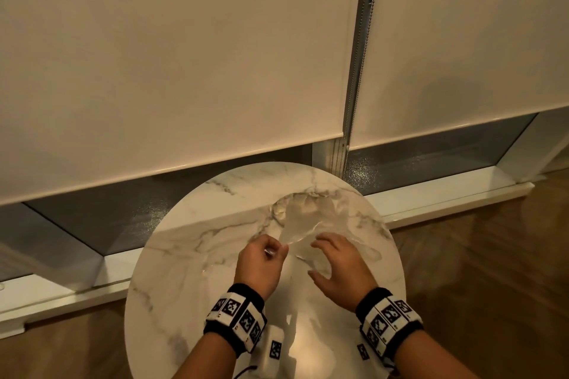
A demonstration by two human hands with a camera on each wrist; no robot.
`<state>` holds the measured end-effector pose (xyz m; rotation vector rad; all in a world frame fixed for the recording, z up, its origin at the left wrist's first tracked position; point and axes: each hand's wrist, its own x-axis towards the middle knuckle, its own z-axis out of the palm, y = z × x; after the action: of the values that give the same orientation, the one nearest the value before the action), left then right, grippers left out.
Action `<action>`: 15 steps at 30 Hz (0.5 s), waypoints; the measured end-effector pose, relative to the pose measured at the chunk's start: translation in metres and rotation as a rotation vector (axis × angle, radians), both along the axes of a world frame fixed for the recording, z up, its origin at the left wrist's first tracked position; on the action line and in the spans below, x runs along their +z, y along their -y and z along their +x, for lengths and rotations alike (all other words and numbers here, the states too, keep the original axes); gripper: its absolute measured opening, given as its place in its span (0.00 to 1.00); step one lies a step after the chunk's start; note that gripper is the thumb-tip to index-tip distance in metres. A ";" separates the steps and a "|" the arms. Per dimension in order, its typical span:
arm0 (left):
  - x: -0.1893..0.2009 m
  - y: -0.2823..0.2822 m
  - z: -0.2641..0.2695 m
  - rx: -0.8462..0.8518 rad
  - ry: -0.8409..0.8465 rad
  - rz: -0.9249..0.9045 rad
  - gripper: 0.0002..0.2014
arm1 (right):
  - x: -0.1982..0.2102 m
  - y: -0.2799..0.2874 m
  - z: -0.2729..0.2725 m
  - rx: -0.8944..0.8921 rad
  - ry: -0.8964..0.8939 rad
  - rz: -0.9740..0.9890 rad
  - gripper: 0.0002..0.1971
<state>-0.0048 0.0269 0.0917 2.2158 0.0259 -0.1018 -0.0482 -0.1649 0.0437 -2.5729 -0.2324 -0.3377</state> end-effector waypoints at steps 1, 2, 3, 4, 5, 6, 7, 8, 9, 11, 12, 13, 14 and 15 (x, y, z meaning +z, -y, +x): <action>-0.001 -0.001 -0.001 0.004 0.033 0.005 0.07 | -0.009 -0.002 0.002 0.002 -0.093 -0.047 0.32; -0.001 -0.002 -0.002 0.009 0.068 0.009 0.07 | -0.018 -0.004 0.002 0.005 -0.166 -0.086 0.35; -0.002 -0.002 -0.003 0.009 0.103 0.010 0.07 | -0.025 -0.005 0.003 0.012 -0.211 -0.118 0.35; -0.002 -0.002 -0.004 0.010 0.131 0.006 0.08 | -0.028 -0.007 0.004 0.017 -0.221 -0.137 0.31; -0.001 -0.006 -0.008 0.020 0.143 -0.010 0.08 | -0.032 -0.012 0.005 0.023 -0.204 -0.140 0.25; 0.001 -0.003 -0.009 0.020 0.140 -0.040 0.07 | -0.033 -0.012 0.007 -0.003 -0.191 -0.131 0.17; 0.003 -0.002 -0.010 0.027 0.131 -0.081 0.07 | -0.032 -0.012 0.007 -0.031 -0.212 -0.130 0.12; 0.003 -0.003 -0.011 0.041 0.120 -0.124 0.07 | -0.031 -0.014 0.007 -0.041 -0.247 -0.137 0.09; 0.003 -0.002 -0.012 0.044 0.114 -0.155 0.08 | -0.032 -0.014 0.005 -0.049 -0.302 -0.149 0.09; 0.002 0.000 -0.012 0.049 0.108 -0.186 0.08 | -0.033 -0.014 0.001 -0.040 -0.467 -0.150 0.08; 0.001 -0.001 -0.013 0.050 0.097 -0.203 0.08 | -0.034 -0.015 -0.002 -0.027 -0.570 -0.131 0.09; 0.001 -0.001 -0.014 0.043 0.081 -0.221 0.08 | -0.035 -0.016 -0.006 -0.015 -0.664 -0.116 0.10; 0.000 -0.001 -0.016 0.033 0.066 -0.233 0.09 | -0.036 -0.017 -0.008 0.015 -0.749 -0.105 0.11; -0.001 -0.003 -0.017 0.019 0.056 -0.232 0.09 | -0.034 -0.018 -0.010 0.046 -0.831 -0.099 0.09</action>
<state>-0.0221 0.0297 0.0907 1.9851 0.0039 -0.0306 -0.0583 -0.1470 0.0095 -2.5563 0.0029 0.7687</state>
